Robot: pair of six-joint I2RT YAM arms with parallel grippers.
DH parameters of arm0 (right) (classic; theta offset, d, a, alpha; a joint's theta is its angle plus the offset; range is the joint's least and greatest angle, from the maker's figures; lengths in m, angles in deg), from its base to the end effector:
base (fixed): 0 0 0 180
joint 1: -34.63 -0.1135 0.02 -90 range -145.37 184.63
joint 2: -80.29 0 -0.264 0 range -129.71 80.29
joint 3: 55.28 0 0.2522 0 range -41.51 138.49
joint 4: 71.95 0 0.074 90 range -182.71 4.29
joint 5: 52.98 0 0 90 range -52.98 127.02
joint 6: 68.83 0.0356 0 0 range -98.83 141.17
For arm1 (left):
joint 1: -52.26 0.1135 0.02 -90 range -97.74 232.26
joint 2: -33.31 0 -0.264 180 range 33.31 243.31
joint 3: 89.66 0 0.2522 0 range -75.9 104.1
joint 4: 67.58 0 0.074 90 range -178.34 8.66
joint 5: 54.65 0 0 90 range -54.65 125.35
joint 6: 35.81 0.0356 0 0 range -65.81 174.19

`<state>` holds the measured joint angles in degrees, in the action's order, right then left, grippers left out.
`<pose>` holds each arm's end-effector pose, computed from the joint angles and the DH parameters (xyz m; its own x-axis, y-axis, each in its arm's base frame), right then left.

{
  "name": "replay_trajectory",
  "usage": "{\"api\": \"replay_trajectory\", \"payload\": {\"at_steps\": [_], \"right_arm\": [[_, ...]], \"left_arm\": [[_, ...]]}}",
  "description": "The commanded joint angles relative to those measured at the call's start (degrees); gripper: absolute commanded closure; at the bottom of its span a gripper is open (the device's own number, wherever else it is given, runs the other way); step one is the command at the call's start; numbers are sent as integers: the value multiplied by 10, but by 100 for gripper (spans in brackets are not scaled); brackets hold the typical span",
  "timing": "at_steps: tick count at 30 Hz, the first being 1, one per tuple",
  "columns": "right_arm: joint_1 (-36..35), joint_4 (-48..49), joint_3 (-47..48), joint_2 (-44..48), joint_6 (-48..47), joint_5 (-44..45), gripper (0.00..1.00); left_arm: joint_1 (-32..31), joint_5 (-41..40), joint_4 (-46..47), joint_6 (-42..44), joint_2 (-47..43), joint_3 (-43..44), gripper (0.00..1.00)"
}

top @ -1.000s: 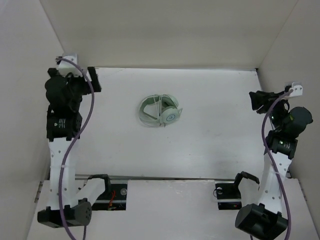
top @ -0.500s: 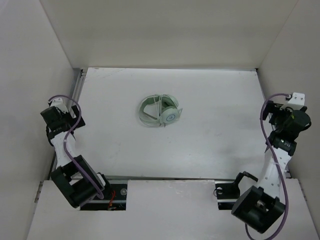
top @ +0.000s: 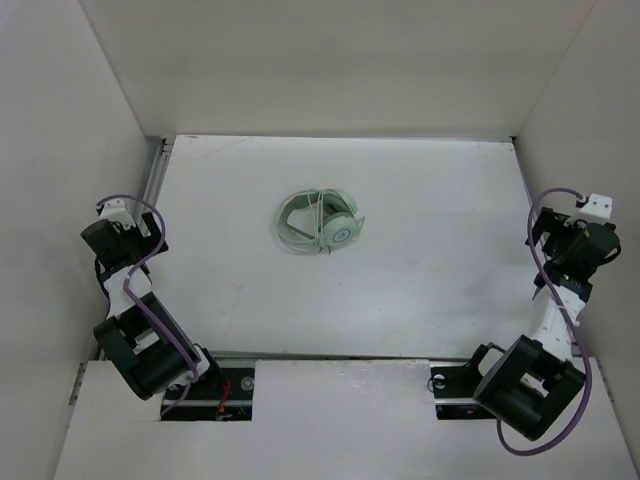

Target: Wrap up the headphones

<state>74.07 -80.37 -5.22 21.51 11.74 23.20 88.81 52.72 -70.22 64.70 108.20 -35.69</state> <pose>0.1878 -0.1435 0.2690 -0.2967 0.0381 -0.9542 0.3973 0.9135 -0.0871 0.2359 0.1616 0.2352 -0.3793 -0.0645 -0.9230 -0.2841 0.9575 0.0499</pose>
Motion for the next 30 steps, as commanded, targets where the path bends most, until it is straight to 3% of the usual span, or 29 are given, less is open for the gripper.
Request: {"api": "replay_trajectory", "payload": {"at_steps": [1, 4, 17, 21, 30], "right_arm": [[-7, 79, -20, 34, -30, -9, 0], [-11, 154, -57, 50, -35, -3, 0], [-27, 174, -63, 40, -23, -8, 0], [-31, 303, -135, 32, -12, -25, 0], [-32, 353, -195, 95, -18, -85, 0]], "left_arm": [[10, 9, 53, 27, -28, -35, 0], [23, 1, 82, 33, -37, -62, 0], [37, -1, 120, 10, -49, -87, 0], [36, -3, 123, 12, -51, -89, 0], [35, -7, 125, 13, -53, -92, 0]]}}
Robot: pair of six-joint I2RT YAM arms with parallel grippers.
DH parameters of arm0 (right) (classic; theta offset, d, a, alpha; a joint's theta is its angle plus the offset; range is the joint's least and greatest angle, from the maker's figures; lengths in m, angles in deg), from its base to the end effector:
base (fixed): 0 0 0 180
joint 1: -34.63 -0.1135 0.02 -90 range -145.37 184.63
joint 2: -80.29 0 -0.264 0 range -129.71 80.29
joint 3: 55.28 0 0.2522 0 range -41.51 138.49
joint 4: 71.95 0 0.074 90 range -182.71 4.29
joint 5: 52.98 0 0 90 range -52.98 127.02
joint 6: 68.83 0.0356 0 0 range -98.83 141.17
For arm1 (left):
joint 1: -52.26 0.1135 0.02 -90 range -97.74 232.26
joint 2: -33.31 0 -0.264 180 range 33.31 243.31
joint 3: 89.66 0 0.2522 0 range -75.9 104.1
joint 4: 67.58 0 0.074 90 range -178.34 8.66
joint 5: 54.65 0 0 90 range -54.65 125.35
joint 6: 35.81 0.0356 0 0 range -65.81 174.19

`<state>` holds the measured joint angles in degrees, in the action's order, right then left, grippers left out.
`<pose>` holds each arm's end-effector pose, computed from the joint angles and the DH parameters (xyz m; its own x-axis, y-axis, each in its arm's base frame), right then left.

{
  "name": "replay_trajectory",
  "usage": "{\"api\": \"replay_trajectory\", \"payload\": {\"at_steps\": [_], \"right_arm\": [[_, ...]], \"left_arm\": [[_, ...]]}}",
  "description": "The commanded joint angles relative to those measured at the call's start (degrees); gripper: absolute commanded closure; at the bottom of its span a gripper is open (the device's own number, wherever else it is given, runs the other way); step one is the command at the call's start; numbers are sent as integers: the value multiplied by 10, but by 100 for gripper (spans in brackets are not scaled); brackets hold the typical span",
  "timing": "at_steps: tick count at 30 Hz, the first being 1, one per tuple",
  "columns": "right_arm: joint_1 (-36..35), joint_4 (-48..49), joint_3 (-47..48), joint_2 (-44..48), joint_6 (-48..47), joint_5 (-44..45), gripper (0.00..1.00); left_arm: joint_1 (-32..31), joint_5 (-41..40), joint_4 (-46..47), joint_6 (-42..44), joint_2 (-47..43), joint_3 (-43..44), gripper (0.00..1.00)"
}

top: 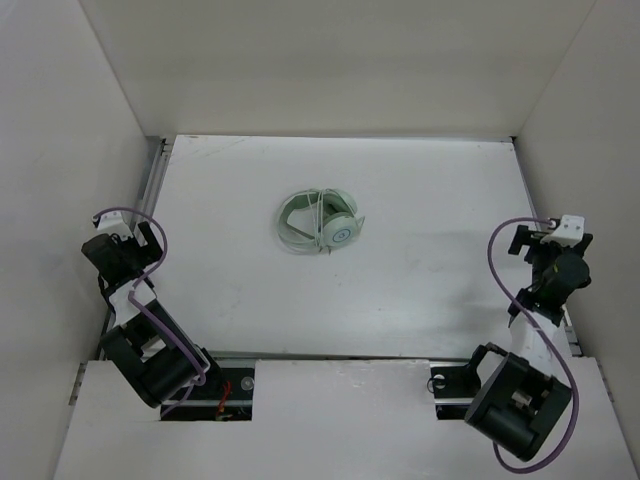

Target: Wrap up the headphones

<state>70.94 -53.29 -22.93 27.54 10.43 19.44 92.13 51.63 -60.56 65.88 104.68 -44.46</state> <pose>0.1711 -0.1124 0.2325 -0.0839 -0.1588 -0.9837 0.3110 0.9337 -0.1773 0.2092 0.1617 0.2170 -0.3300 -0.0223 -0.9437 -0.3525 0.9303 0.1014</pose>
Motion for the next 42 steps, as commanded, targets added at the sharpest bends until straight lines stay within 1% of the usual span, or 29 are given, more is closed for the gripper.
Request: {"api": "replay_trajectory", "payload": {"at_steps": [1, 3, 5, 7, 9, 12, 16, 18, 22, 26, 29, 33, 35, 37, 39, 42], "right_arm": [[-2, 99, -36, 52, -21, -58, 0], [-8, 175, -97, 98, -26, -75, 0], [-1, 284, -154, 106, -24, -92, 0], [19, 395, -183, 68, -1, -85, 0], [34, 437, -182, 32, 27, -89, 0], [47, 416, -173, 40, 38, -88, 0], [45, 316, -135, 62, 42, -82, 0], [42, 286, -124, 63, 35, -82, 0], [30, 298, -136, 69, 21, -88, 0], [4, 355, -188, 102, -31, -108, 0], [7, 395, -201, 94, -25, -106, 0], [22, 412, -197, 76, -6, -112, 0], [21, 425, -208, 85, -9, -114, 0], [13, 435, -226, 114, -26, -126, 0], [8, 429, -239, 150, -45, -149, 0], [2, 374, -239, 189, -68, -178, 0]], "left_arm": [[2, 4, 29, 1, -18, -4, 0], [3, 5, 29, 1, -18, -4, 0], [6, 10, 29, -2, -18, -4, 0], [7, 10, 33, -3, -20, -7, 0], [7, 10, 35, -3, -20, -8, 0], [7, 10, 35, -3, -20, -8, 0], [7, 10, 34, -3, -19, -7, 0], [7, 10, 34, -3, -19, -6, 0], [7, 10, 33, -3, -19, -6, 0], [7, 10, 33, -3, -19, -6, 0], [7, 10, 33, -3, -19, -6, 0], [7, 10, 34, -3, -19, -7, 0], [7, 10, 34, -3, -19, -7, 0], [7, 10, 34, -3, -19, -7, 0], [7, 10, 34, -3, -19, -7, 0], [8, 10, 33, -3, -19, -7, 0]]}}
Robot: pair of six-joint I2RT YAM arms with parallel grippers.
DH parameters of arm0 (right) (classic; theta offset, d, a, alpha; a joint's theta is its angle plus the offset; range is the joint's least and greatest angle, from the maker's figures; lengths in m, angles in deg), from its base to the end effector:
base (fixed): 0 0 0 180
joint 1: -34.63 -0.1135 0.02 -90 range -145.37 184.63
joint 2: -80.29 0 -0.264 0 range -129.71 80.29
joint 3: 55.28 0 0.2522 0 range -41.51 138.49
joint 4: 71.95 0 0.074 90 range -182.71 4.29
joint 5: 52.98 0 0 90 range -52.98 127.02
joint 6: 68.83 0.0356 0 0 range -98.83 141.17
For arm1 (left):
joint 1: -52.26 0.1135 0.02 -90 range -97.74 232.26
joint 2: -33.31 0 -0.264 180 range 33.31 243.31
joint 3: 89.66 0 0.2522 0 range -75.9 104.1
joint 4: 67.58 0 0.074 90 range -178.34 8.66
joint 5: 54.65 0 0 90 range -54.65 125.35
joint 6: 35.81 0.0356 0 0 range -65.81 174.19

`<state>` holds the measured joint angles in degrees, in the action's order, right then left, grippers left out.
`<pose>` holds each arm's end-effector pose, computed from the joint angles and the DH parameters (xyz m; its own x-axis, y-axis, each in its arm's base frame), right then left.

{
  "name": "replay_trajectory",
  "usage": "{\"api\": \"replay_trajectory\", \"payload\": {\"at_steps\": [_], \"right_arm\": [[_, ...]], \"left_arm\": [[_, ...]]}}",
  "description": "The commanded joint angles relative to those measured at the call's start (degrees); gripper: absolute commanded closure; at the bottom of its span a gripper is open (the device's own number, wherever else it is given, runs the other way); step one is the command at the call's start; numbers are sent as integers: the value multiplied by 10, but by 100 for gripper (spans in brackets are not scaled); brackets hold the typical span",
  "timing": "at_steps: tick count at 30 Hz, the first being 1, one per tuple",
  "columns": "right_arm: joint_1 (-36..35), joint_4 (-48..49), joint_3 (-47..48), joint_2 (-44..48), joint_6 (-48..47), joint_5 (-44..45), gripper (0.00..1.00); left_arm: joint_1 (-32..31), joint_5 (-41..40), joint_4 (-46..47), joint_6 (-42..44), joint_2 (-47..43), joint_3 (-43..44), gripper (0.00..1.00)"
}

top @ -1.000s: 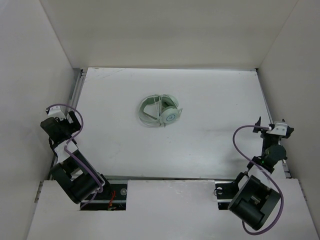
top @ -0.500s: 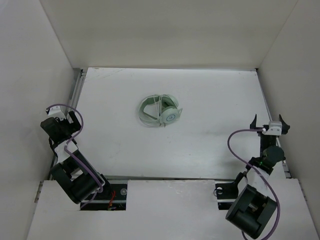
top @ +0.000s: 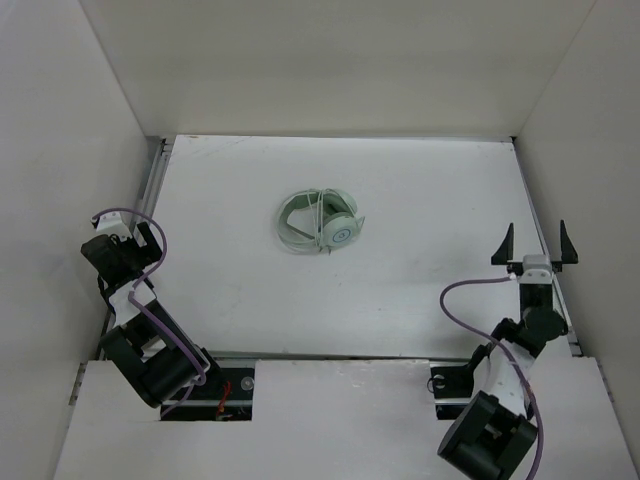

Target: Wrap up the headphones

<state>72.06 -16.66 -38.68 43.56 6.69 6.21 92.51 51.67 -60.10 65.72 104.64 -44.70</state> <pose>0.1149 -0.0650 0.2448 0.3954 -0.5731 -0.7178 0.2978 0.8193 -0.4900 0.2078 0.1628 0.2166 -0.3255 -0.0242 -0.9452 -0.3594 0.9278 0.1000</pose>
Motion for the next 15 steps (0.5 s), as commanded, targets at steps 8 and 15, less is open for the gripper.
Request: {"api": "replay_trajectory", "payload": {"at_steps": [8, 15], "right_arm": [[2, -36, -9, -75, 16, 20, 0], [152, 25, 41, -191, 224, 22, 0]], "left_arm": [[4, 10, 28, -2, -18, -4, 0], [3, 10, 29, -2, -18, -4, 0]]}}
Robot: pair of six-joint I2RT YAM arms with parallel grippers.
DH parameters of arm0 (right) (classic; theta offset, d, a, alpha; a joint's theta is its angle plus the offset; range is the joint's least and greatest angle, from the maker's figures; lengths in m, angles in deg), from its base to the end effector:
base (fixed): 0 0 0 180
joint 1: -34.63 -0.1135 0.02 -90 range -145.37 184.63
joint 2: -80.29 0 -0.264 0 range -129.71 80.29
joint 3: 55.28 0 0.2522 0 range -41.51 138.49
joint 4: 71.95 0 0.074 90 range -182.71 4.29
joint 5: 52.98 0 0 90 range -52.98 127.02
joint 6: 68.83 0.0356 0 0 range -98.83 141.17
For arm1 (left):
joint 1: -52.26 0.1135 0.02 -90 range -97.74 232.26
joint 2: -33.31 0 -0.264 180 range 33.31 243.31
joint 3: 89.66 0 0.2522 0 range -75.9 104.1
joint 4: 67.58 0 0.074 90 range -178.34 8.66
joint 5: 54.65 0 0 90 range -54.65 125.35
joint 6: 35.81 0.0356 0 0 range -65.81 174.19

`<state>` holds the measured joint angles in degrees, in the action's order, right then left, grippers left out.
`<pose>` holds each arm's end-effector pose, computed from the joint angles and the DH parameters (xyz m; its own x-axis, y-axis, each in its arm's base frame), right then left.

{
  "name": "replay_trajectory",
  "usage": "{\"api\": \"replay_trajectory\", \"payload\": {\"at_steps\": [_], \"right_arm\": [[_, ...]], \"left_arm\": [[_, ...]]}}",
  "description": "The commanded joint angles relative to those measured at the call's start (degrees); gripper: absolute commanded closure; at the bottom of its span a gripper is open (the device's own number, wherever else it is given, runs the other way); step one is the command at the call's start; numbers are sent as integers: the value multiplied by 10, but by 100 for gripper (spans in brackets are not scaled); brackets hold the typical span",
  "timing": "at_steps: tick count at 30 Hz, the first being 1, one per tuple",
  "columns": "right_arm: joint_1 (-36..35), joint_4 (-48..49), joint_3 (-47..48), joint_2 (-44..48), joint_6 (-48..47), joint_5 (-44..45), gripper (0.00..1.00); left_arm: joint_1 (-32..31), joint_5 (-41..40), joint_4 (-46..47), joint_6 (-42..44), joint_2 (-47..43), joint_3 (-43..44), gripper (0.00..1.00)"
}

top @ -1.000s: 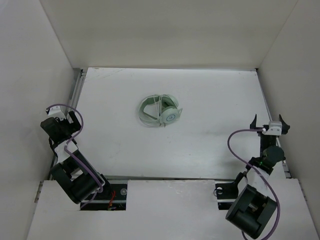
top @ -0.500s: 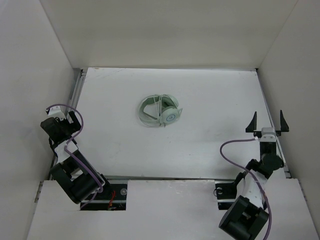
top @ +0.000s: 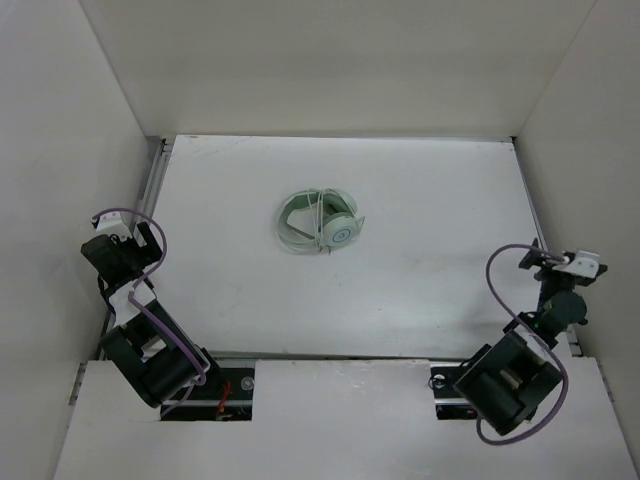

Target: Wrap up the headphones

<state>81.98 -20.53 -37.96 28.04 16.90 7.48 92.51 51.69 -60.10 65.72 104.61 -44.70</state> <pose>0.1252 -0.1101 0.2076 0.1680 -0.2780 -0.9458 0.3330 0.9190 -0.2110 0.2078 0.1628 0.2167 -0.3251 -0.0239 -0.9454 -0.3591 0.9279 0.1000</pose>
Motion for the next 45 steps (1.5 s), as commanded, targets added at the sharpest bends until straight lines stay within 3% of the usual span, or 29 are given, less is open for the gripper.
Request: {"api": "replay_trajectory", "payload": {"at_steps": [1, 4, 8, 23, 45], "right_arm": [[85, 97, 35, -62, 163, -1, 0], [149, 218, 24, -139, 243, -47, 0], [133, 262, -5, -137, 221, -27, 0], [111, 266, -19, -124, 201, 36, 0], [107, 266, -20, -122, 197, 39, 0]], "left_arm": [[3, 10, 29, -2, -18, -4, 0], [3, 10, 28, -2, -17, -4, 0], [3, 10, 28, -2, -18, -4, 0], [4, 10, 29, -2, -18, -4, 0], [4, 10, 28, -2, -18, -4, 0]]}}
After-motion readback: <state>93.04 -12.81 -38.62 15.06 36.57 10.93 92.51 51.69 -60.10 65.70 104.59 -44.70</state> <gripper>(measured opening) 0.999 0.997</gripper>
